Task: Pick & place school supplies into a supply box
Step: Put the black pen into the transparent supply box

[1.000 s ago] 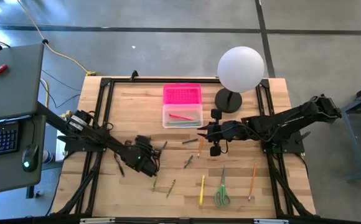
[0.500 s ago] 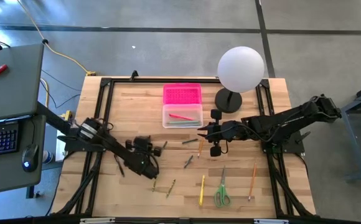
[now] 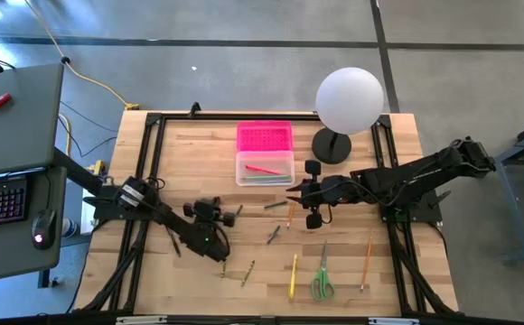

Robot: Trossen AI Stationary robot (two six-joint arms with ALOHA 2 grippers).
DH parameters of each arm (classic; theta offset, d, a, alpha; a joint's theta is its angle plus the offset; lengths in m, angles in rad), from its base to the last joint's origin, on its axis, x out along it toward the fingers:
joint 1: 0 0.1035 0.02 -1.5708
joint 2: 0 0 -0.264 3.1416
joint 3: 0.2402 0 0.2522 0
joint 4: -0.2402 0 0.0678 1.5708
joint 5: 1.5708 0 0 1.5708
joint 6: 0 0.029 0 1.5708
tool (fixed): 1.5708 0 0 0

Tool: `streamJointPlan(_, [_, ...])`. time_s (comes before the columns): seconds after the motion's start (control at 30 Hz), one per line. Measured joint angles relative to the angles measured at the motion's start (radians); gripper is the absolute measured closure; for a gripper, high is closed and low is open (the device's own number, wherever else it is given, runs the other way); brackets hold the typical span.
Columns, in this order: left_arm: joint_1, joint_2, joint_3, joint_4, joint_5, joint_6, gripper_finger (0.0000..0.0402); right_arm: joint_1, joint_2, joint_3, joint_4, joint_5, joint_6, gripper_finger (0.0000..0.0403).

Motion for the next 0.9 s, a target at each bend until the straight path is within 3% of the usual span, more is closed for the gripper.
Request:
streamJointPlan(0.2, [0.012, -0.143, 0.071, -0.131, 0.021, 0.027, 0.0356, 0.000, 0.000, 0.000, 0.005, 0.007, 0.000, 0.0344])
streamJointPlan(0.43, [0.089, -0.363, 0.147, -0.152, 0.005, 0.480, 0.0356, 0.000, 0.000, 0.000, 0.009, 0.007, 0.000, 0.0344])
streamJointPlan(0.57, [0.193, -0.437, 0.180, 0.012, 0.059, 0.911, 0.0357, 0.000, 0.000, 0.000, 0.016, 0.006, -0.005, 0.0344])
streamJointPlan(0.7, [0.336, -0.460, 0.182, 0.297, 0.222, 1.320, 0.0357, 0.001, 0.000, 0.000, 0.028, 0.003, -0.009, 0.0344])
streamJointPlan(0.83, [0.489, -0.419, 0.185, 0.553, 0.438, 1.579, 0.0354, 0.001, 0.000, 0.000, 0.034, -0.001, -0.008, 0.0344])
streamJointPlan(0.9, [0.555, -0.392, 0.179, 0.605, 0.517, 1.645, 0.0354, 0.001, 0.000, 0.000, 0.029, 0.000, 0.004, 0.0344])
